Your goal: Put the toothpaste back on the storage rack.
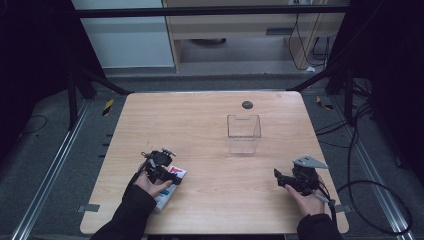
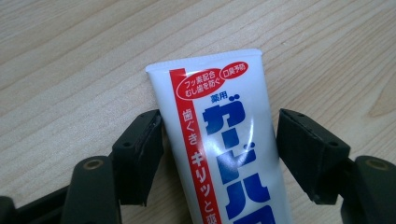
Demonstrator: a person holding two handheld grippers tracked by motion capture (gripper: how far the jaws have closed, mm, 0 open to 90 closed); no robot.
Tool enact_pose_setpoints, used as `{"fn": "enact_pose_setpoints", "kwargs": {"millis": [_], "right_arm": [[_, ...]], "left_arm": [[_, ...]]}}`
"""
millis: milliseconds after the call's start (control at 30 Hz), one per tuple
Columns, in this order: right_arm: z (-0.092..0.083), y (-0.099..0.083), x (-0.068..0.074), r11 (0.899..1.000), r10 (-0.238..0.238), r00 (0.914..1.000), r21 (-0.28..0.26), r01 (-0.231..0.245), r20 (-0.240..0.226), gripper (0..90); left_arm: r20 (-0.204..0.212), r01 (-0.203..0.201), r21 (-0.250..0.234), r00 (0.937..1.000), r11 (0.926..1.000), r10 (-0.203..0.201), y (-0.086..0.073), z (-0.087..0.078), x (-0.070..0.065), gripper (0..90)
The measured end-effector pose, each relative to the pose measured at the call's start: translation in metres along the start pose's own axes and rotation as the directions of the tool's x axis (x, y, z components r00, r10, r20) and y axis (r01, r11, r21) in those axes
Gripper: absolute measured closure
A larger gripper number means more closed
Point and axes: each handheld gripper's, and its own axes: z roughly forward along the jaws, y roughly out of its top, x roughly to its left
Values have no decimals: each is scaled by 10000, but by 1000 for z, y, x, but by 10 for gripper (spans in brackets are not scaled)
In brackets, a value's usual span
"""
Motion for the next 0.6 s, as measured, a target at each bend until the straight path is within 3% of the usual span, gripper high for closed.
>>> {"fn": "enact_pose_setpoints", "kwargs": {"millis": [467,600], "right_arm": [[0,1,1,10000,29,10000,0,-29,19,210],[-1,1,1,10000,56,10000,-20,-56,48,210]], "left_arm": [[-288,-141,329,9995,9994,150,5,1,-5,350],[-337,-10,374,9994,9993,22,5,0,-4,376]]}}
